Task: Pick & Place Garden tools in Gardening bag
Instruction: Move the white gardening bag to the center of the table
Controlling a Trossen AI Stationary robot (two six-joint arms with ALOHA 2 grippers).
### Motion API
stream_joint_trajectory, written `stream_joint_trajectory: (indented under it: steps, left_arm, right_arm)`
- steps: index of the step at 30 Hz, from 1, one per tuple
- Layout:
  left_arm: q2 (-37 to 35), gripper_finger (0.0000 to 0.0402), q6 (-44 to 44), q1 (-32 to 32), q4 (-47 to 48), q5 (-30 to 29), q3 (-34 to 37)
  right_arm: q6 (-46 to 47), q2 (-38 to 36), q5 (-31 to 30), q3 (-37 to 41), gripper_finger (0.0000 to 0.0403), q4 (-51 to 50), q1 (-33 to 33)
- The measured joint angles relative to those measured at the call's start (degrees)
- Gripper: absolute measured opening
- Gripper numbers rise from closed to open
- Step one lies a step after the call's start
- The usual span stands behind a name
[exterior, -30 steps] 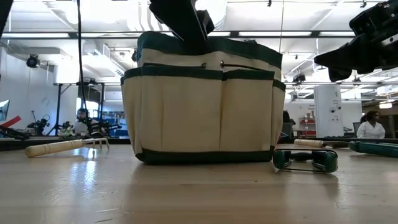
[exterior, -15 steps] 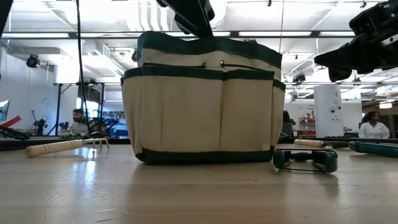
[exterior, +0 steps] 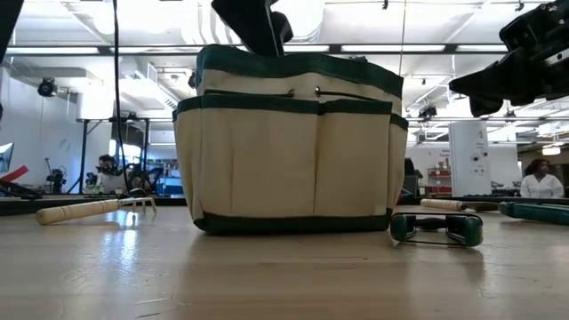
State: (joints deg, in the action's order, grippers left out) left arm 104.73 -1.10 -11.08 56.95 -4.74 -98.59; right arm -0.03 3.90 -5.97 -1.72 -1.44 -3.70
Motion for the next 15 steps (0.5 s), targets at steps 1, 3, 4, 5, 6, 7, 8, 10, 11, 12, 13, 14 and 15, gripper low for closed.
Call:
stream_joint_trajectory:
  steps: [1,3,4,5,6,7,8,10,11,12,13,14,15]
  left_arm:
    - [0.0,0.0193,0.1,0.1,0.2,0.2,0.0]
    - [0.0,0.0193,0.6,0.3,0.3,0.7,0.0]
    - [0.0,0.0193,0.9,0.3,0.6,1.0,-0.2]
    - [0.0,0.0193,1.5,0.3,0.7,1.2,-0.2]
    - [0.0,0.0193,2.2,0.3,0.8,1.9,-0.4]
    - [0.0,0.0193,2.6,0.4,0.7,2.9,-0.6]
    - [0.0,0.0193,3.1,0.4,0.7,3.8,-0.8]
    - [-0.1,0.0193,3.7,0.3,0.5,4.5,-1.0]
    - [-0.1,0.0193,3.8,0.3,0.4,4.5,-1.0]
    - [-0.1,0.0193,3.8,0.4,0.1,4.5,-0.8]
    - [-0.1,0.0193,3.9,0.5,-0.1,4.5,-0.6]
    - [-0.1,0.0193,3.9,0.5,0.0,4.5,-0.4]
    - [-0.1,0.0193,3.9,0.6,-0.1,4.5,-0.2]
  right_arm:
    - [0.0,0.0,0.0,0.0,0.0008,0.0,0.0]
    - [0.0,0.0,0.0,0.0,0.0008,0.0,0.0]
    - [0.0,0.0,0.0,0.0,0.0008,0.0,0.0]
    - [0.0,0.0,0.0,0.0,0.0008,0.0,0.0]
    - [0.0,0.0,0.0,0.0,0.0008,0.0,0.0]
    - [0.0,0.0,0.0,0.0,0.0008,0.0,0.0]
    - [0.0,0.0,0.0,0.0,0.0008,0.0,0.0]
    - [0.0,0.0,0.0,0.0,0.0008,0.0,0.0]
    - [0.0,0.0,0.0,0.0,0.0008,0.0,0.0]
    - [0.0,0.0,0.0,0.0,0.0008,0.0,0.0]
    - [0.0,0.0,0.0,0.0,0.0008,0.0,0.0]
    - [0.0,0.0,0.0,0.0,0.0008,0.0,0.0]
    - [0.0,0.0,0.0,0.0,0.0008,0.0,0.0]
